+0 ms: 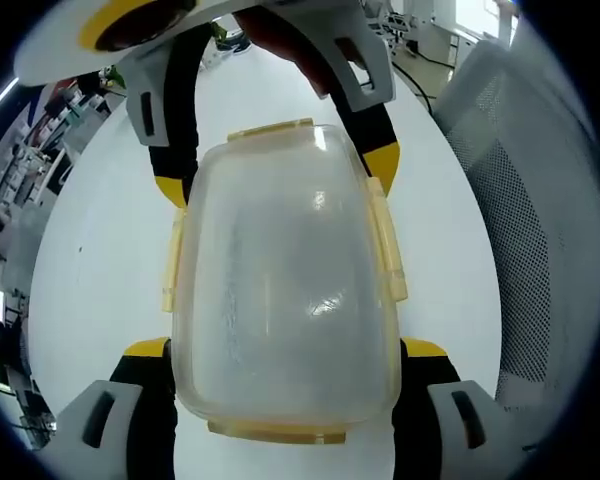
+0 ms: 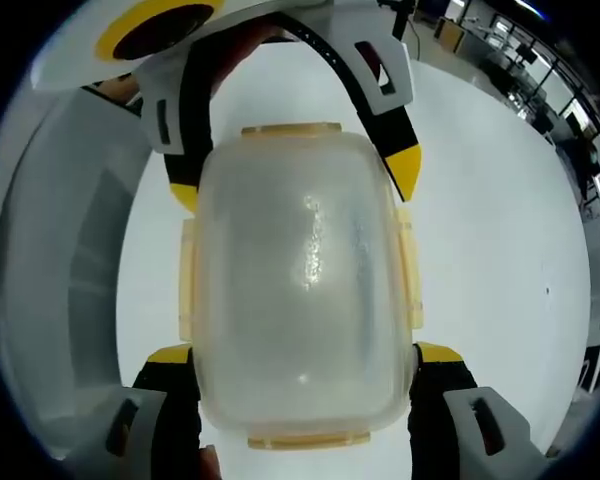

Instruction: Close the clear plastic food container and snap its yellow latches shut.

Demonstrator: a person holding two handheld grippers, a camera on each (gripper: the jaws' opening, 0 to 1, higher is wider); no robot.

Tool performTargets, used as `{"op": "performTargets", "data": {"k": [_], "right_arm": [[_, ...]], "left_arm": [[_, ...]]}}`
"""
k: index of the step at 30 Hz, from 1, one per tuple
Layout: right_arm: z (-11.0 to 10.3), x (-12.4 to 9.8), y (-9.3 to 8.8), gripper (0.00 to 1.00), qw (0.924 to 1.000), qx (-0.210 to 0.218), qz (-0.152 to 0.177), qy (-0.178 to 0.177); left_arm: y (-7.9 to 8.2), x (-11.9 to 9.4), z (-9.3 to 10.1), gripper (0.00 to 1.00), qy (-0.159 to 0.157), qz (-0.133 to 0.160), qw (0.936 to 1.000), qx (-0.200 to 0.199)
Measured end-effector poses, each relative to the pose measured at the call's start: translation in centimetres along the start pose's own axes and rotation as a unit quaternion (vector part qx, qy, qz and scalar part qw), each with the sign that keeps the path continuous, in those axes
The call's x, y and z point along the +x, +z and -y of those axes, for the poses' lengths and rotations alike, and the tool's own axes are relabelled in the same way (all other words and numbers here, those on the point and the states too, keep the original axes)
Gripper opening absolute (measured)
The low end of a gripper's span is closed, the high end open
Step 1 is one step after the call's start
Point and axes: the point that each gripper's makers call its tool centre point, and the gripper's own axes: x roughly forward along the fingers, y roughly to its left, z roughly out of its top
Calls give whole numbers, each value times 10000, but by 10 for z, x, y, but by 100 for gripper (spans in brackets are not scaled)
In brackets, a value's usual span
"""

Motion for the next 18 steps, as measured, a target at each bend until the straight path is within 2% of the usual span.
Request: {"op": "performTargets", "data": {"k": [18], "right_arm": [[15,-1,-4,87,9999,97,12,-59]], "left_arm": [[3,4,-15,91,-21,72,10000,46]]}}
